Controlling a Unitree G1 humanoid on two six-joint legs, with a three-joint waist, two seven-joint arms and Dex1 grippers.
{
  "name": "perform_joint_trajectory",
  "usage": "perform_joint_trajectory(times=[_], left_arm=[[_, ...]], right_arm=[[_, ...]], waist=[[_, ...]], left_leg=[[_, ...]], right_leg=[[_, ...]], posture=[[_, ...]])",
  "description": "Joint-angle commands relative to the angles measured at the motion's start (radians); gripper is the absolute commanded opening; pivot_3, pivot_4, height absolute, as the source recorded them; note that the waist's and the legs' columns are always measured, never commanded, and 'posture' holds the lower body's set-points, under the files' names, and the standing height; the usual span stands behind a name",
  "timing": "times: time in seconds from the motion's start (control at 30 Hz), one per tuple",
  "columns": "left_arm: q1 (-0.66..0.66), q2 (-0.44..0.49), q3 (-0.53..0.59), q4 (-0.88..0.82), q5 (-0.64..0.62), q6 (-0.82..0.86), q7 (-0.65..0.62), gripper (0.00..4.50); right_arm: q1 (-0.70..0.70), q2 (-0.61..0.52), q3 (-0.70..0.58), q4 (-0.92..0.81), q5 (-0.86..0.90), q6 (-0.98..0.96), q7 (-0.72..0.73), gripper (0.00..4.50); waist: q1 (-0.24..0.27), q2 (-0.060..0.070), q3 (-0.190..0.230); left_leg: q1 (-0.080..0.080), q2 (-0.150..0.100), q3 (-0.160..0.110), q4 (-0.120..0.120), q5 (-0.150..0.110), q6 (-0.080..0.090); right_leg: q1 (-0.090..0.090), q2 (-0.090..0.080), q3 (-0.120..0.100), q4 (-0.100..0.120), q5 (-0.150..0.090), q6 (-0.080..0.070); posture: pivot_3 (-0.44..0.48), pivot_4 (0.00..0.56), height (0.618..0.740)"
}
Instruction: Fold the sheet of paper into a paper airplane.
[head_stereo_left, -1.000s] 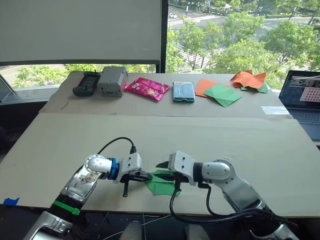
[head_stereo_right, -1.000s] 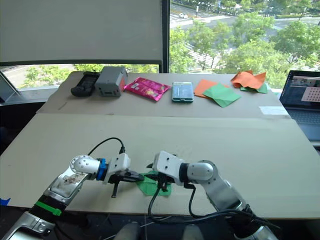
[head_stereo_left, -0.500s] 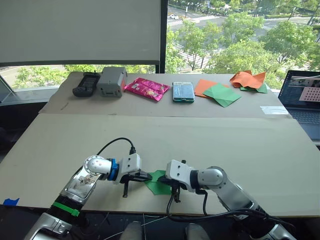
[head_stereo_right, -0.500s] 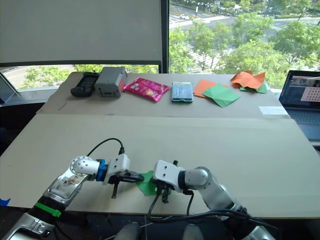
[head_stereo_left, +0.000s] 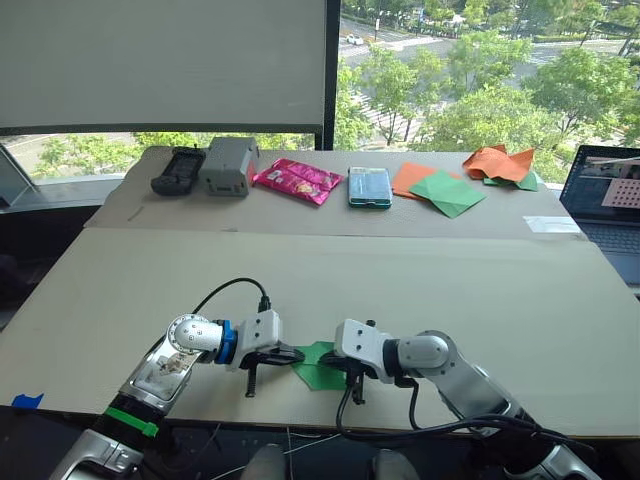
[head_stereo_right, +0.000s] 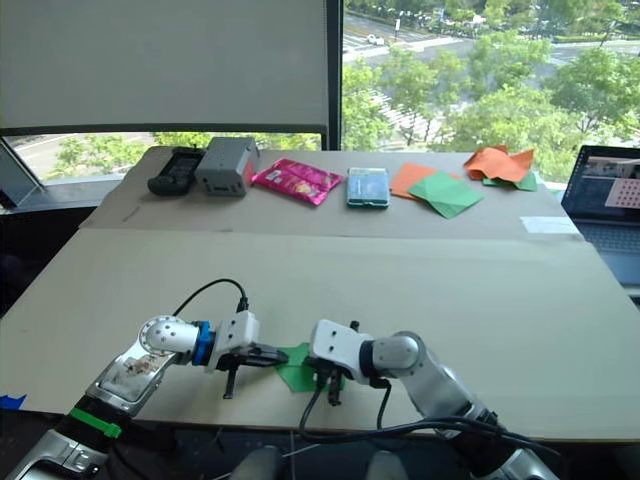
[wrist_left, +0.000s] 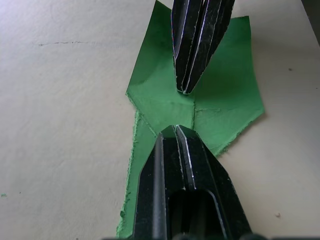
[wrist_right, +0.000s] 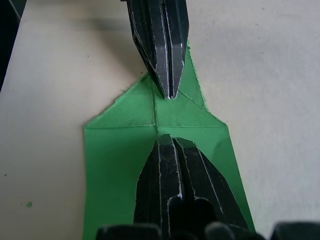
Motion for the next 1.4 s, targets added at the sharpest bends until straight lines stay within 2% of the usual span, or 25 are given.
perform_joint_trajectory(times=[0.03, 0.4, 0.7, 1.0, 1.4], left_arm=[[0.018, 0.026, -0.01, 0.017, 0.035, -0.003, -0.001, 0.0], [0.017, 0.021, -0.012, 0.023, 0.039, -0.013, -0.001, 0.0], [0.018, 0.018, -0.017, 0.025, 0.044, -0.018, -0.001, 0.0], [0.017, 0.013, -0.02, 0.027, 0.046, -0.02, 0.006, 0.0], [0.003, 0.01, -0.018, 0.035, 0.045, -0.019, 0.004, 0.0]], right_arm=[[0.064, -0.081, -0.005, 0.065, -0.052, 0.104, -0.01, 0.01], [0.163, -0.197, -0.052, -0.018, -0.029, 0.203, -0.019, 0.01], [0.2, -0.24, -0.088, -0.079, -0.01, 0.25, -0.025, 0.01], [0.255, -0.332, -0.148, -0.147, 0.015, 0.274, -0.028, 0.01], [0.205, -0.234, -0.269, -0.311, 0.156, 0.277, -0.039, 0.01]], waist=[[0.008, 0.001, -0.002], [0.041, 0.004, -0.007], [0.04, 0.003, -0.01], [0.042, 0.002, -0.009], [0.035, 0.004, -0.006]], left_leg=[[0.0, 0.0, 0.0, 0.0, 0.0, 0.0], [-0.004, -0.002, 0.003, 0.001, 0.0, -0.001], [-0.01, -0.002, 0.006, 0.002, -0.001, -0.001], [-0.011, -0.002, 0.007, 0.002, -0.001, -0.001], [-0.016, -0.001, 0.008, 0.002, -0.001, -0.001]], right_leg=[[0.0, 0.0, 0.0, 0.0, -0.001, 0.0], [0.006, -0.003, 0.0, -0.005, -0.007, 0.004], [0.009, -0.003, 0.0, -0.014, -0.008, 0.005], [0.013, -0.003, 0.0, -0.015, -0.009, 0.007], [0.011, -0.003, -0.003, -0.014, -0.009, 0.007]], posture=[[0.0, 0.15, 0.706], [0.0, 0.15, 0.706], [0.0, 0.15, 0.706], [0.0, 0.15, 0.706], [0.0, 0.15, 0.706]])
